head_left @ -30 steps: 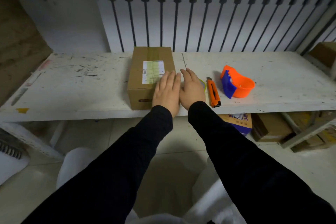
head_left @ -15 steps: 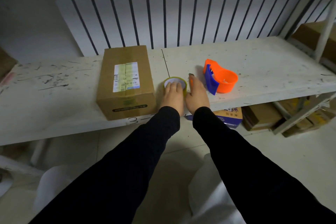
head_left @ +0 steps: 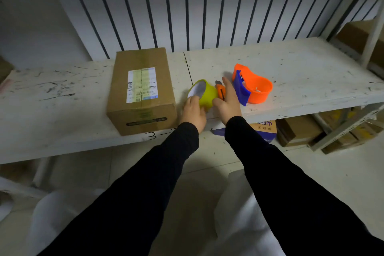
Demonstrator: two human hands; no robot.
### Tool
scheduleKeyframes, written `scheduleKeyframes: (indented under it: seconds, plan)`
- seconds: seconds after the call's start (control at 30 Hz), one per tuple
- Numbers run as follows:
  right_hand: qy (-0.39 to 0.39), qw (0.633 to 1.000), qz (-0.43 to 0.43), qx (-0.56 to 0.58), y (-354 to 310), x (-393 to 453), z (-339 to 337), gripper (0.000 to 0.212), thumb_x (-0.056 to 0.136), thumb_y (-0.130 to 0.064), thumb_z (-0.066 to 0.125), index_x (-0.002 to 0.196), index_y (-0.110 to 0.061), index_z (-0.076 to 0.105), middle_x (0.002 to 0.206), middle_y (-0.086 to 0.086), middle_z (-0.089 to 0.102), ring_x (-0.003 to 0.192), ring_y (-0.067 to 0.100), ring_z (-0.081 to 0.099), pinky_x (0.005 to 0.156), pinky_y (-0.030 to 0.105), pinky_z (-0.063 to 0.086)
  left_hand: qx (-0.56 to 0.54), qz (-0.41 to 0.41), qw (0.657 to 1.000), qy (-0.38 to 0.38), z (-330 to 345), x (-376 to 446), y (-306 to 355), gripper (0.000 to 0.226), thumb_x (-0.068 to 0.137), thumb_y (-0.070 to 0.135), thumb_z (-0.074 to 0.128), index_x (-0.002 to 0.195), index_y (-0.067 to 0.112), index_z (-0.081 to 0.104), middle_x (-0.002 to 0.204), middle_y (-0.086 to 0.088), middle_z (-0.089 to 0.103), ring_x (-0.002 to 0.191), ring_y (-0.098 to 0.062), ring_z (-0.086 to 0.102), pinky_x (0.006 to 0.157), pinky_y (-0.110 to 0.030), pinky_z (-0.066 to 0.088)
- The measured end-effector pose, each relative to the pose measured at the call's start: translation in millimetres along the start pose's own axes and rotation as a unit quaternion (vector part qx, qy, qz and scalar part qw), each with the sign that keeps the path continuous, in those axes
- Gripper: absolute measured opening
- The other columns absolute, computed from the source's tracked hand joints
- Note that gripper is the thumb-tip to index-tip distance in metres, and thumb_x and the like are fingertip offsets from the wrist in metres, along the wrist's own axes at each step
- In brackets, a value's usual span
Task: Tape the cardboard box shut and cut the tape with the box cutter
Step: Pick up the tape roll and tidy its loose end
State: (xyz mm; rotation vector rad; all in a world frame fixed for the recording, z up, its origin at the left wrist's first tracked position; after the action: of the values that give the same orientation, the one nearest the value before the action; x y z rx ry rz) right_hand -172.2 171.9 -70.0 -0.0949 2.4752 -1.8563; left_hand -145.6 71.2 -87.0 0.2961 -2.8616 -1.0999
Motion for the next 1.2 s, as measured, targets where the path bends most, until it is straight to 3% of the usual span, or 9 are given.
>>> scheduleKeyframes:
  seconds: [0.17,0.3,0.43,0.6,0.77,0.87,0.97,1.07,1.2]
  plan:
    - [-0.023,0.999,-0.02,0.026,-11,-11,3,0.082,0.063,-0.018,0.044,0.144,-0.011,0.03,0.15,0.012,0.033,0.138,0.023,0.032,0.116,0.042,0.027,-0.082,-0.003,0.997,0.012,-5,-23,-8,0.03,0.093,0.009,0.046,0.12,-0.004,0.047,0.123,-0.022,0.051,0.115,-0.033,0.049,0.095,-0.035,0.038]
    - [-0.034,0.999,-0.009,-0.005,-19,-21,2,0.058,0.076,-0.023,0.045,0.132,-0.008,0.049,0.141,0.013,0.045,0.13,0.022,0.04,0.107,0.028,0.03,-0.114,0.011,0.993,0.026,-12,-40,-10,0.029,0.092,0.01,0.05,0.117,-0.006,0.049,0.119,-0.023,0.051,0.11,-0.031,0.05,0.088,-0.028,0.037]
    - [-0.011,0.999,-0.03,-0.039,-23,-26,-3,0.036,0.083,-0.005,0.051,0.118,-0.005,0.059,0.129,0.015,0.054,0.122,0.025,0.048,0.103,0.033,0.037,-0.124,0.022,0.992,0.032,-17,-50,-10,0.03,0.091,0.011,0.053,0.115,-0.007,0.049,0.119,-0.023,0.05,0.111,-0.032,0.049,0.089,-0.03,0.036]
    - [0.03,0.992,-0.094,-0.073,-35,-32,-10,0.021,0.086,-0.005,0.053,0.102,-0.005,0.068,0.102,0.009,0.066,0.092,0.014,0.054,0.085,0.029,0.046,-0.131,0.025,0.99,0.034,-19,-53,-7,0.031,0.092,0.012,0.052,0.118,-0.006,0.049,0.122,-0.023,0.05,0.114,-0.033,0.048,0.095,-0.035,0.039]
    - [0.067,0.993,-0.075,-0.068,-36,-27,-16,0.009,0.089,-0.011,0.056,0.085,-0.016,0.061,0.083,-0.009,0.055,0.074,0.018,0.054,0.058,0.024,0.044,-0.127,0.034,0.991,0.035,-20,-54,-1,0.034,0.092,0.016,0.053,0.119,-0.004,0.048,0.122,-0.021,0.05,0.113,-0.031,0.048,0.093,-0.034,0.04]
    - [0.059,0.988,-0.078,-0.123,-39,-26,-14,0.01,0.09,-0.011,0.054,0.089,-0.009,0.063,0.088,0.0,0.057,0.088,0.027,0.057,0.071,0.038,0.05,-0.142,0.022,0.989,0.03,-18,-54,-1,0.035,0.091,0.022,0.055,0.115,-0.003,0.052,0.114,-0.02,0.054,0.107,-0.031,0.051,0.089,-0.033,0.042]
    - [0.047,0.969,-0.103,-0.219,-42,-28,-7,0.016,0.091,-0.008,0.049,0.093,-0.001,0.064,0.103,0.015,0.061,0.097,0.028,0.057,0.086,0.034,0.046,-0.19,-0.01,0.982,-0.003,-16,-50,2,0.04,0.091,0.033,0.052,0.111,0.0,0.058,0.104,-0.023,0.057,0.103,-0.038,0.057,0.09,-0.041,0.047]
    - [0.055,0.961,-0.115,-0.246,-44,-30,-3,0.017,0.092,-0.009,0.047,0.093,-0.001,0.063,0.103,0.016,0.061,0.099,0.029,0.055,0.087,0.035,0.046,-0.301,-0.045,0.952,-0.029,-18,-43,9,0.036,0.094,0.023,0.047,0.125,0.006,0.052,0.119,-0.021,0.056,0.112,-0.035,0.053,0.098,-0.044,0.043]
    - [0.053,0.95,-0.124,-0.281,-46,-29,-3,0.019,0.093,-0.009,0.047,0.097,-0.001,0.063,0.105,0.017,0.06,0.102,0.029,0.054,0.089,0.036,0.045,-0.4,-0.043,0.913,-0.064,-21,-39,14,0.011,0.093,0.017,0.047,0.084,0.019,0.054,0.089,-0.01,0.053,0.088,-0.03,0.052,0.081,-0.049,0.049]
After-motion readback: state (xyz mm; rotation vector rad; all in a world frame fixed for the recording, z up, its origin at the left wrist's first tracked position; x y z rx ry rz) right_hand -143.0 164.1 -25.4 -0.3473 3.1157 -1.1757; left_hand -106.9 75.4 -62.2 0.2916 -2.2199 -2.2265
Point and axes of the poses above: each hand's wrist, its own x-axis towards the middle knuckle, its own z-axis out of the palm, y = z × x, the point moved 4 cm from there along x, towards the middle knuckle
